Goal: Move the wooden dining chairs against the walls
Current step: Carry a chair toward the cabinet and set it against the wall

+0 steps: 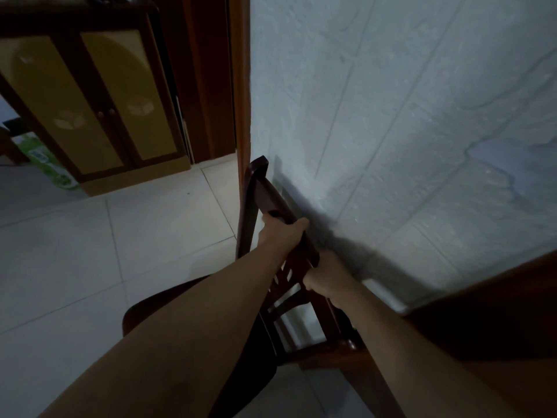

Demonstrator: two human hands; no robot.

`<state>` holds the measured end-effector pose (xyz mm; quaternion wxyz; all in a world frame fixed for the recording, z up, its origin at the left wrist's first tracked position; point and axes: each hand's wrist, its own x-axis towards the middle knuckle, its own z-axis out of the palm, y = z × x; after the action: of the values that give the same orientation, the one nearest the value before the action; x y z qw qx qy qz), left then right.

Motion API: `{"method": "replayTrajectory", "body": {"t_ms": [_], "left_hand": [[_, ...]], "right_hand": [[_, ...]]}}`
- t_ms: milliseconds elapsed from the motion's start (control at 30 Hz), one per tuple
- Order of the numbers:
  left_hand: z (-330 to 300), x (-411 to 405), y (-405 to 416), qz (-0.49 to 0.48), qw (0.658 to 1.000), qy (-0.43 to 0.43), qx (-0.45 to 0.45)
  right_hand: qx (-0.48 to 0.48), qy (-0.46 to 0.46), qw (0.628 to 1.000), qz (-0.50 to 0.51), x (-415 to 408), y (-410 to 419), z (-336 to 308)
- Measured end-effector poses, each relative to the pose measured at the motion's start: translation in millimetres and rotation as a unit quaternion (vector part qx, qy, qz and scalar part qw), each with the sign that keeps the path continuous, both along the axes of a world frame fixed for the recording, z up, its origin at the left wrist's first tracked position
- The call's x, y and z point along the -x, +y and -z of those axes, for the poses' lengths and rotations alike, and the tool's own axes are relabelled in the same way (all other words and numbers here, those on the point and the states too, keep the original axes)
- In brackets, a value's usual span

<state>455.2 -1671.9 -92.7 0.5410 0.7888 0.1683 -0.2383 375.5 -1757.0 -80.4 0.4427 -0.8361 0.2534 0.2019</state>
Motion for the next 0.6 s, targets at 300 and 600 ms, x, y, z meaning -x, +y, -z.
{"method": "replayTrajectory", "body": {"t_ms": [300, 600], "left_hand": [[-1, 16, 37, 0.101, 0.994, -0.02, -0.033], [-10, 59, 112, 0.055, 0.997, 0.036, -0.036]], "right_hand": [[0.285, -0.077, 0.952, -0.083, 21, 31, -12], [0.348, -0.157, 0.898, -0.217, 39, 69, -13]]}}
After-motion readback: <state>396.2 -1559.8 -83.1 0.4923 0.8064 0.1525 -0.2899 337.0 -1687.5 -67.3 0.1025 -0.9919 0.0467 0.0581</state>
